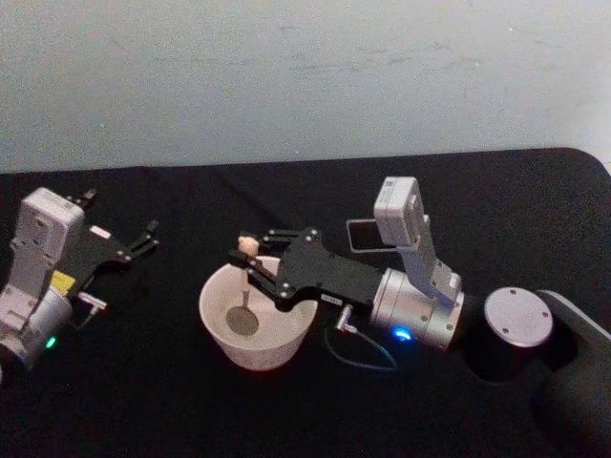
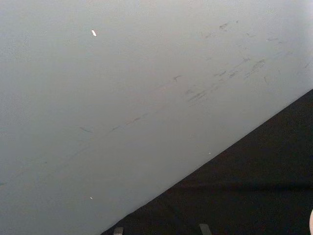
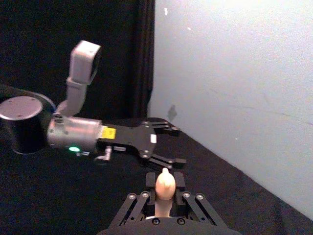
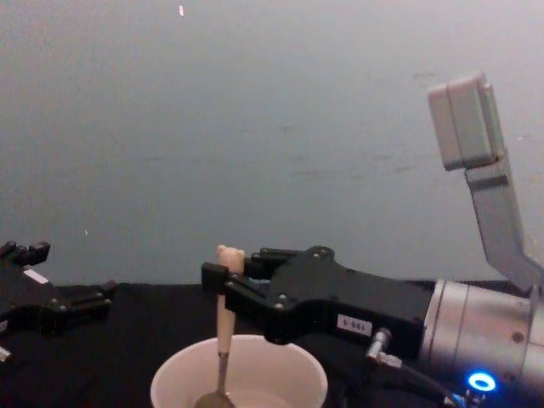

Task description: Pick up the stirring spoon with one hand, stir inside the cup, then place it back in its original position.

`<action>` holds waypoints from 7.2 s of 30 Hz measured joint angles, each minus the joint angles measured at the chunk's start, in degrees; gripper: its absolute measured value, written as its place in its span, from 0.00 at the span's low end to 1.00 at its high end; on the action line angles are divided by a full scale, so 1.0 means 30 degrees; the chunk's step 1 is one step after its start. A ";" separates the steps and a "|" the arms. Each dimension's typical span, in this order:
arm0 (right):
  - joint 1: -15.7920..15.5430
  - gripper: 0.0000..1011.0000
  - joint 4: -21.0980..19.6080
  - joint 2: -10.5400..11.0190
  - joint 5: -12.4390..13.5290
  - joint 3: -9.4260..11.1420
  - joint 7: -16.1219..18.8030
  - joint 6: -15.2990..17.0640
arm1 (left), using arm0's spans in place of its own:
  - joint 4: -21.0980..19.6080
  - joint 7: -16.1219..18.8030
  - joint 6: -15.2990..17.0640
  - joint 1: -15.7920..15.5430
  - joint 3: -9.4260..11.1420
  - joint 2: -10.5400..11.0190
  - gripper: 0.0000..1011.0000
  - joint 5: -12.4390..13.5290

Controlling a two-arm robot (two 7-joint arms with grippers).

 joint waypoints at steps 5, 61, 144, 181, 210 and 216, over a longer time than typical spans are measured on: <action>0.0406 0.21 0.0763 -0.0235 -0.0160 0.0181 -0.0248 -0.0157 | 0.0000 0.0000 0.0000 -0.0001 -0.0001 0.0001 0.99 0.0000; -0.0076 0.21 -0.0147 0.0015 -0.0046 -0.0038 0.0016 0.0173 | 0.0001 0.0000 0.0000 -0.0001 0.0000 0.0001 0.99 0.0000; -0.2461 0.21 -0.5477 0.5009 0.1922 0.5003 -0.1341 0.0754 | 0.0001 0.0000 0.0000 0.0000 0.0000 0.0001 0.99 0.0000; -0.2361 0.21 -0.3011 0.4135 0.0660 0.3579 -0.1736 0.2031 | 0.0001 0.0000 0.0000 0.0000 0.0000 0.0002 0.99 0.0000; -0.2341 0.74 -0.3023 0.4146 0.0799 0.3608 -0.1647 0.2023 | 0.0001 0.0000 0.0000 0.0000 -0.0001 0.0002 0.99 0.0000; -0.2341 0.92 -0.3023 0.4145 0.0811 0.3608 -0.1637 0.2023 | 0.0001 0.0000 0.0000 0.0000 0.0000 0.0001 0.99 0.0000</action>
